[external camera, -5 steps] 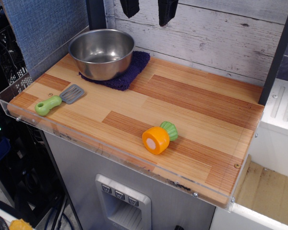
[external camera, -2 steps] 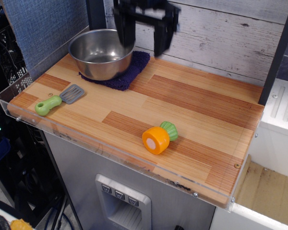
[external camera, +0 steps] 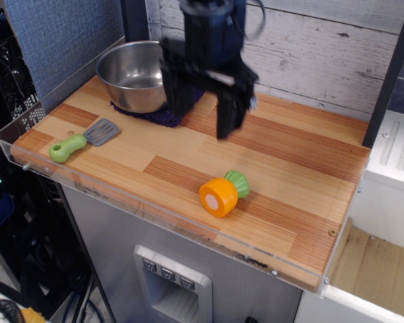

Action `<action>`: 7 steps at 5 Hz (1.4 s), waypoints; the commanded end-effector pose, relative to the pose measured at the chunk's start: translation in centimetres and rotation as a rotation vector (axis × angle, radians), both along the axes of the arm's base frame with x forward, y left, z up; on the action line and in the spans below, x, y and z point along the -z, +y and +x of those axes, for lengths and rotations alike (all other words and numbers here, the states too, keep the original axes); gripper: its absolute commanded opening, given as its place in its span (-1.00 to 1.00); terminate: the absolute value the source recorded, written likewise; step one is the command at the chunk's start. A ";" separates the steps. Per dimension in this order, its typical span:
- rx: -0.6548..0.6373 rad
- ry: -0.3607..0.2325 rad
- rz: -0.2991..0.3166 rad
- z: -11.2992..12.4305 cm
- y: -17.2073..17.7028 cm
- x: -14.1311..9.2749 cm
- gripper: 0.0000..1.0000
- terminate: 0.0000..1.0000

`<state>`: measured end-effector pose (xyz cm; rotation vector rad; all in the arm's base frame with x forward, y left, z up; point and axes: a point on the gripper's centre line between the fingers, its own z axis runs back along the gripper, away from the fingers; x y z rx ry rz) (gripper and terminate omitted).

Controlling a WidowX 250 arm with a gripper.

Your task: Put the carrot in the pan

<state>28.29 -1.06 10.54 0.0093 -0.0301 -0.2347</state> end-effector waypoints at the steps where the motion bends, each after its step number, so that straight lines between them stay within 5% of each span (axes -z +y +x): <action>1: 0.113 0.045 0.027 -0.2 -1.3 2.0 1.00 -1.00; 3: 0.115 0.122 0.069 -0.2 -1.5 4.6 1.00 -1.00; 7: 0.095 0.153 0.115 -0.7 -1.8 7.3 1.00 -1.00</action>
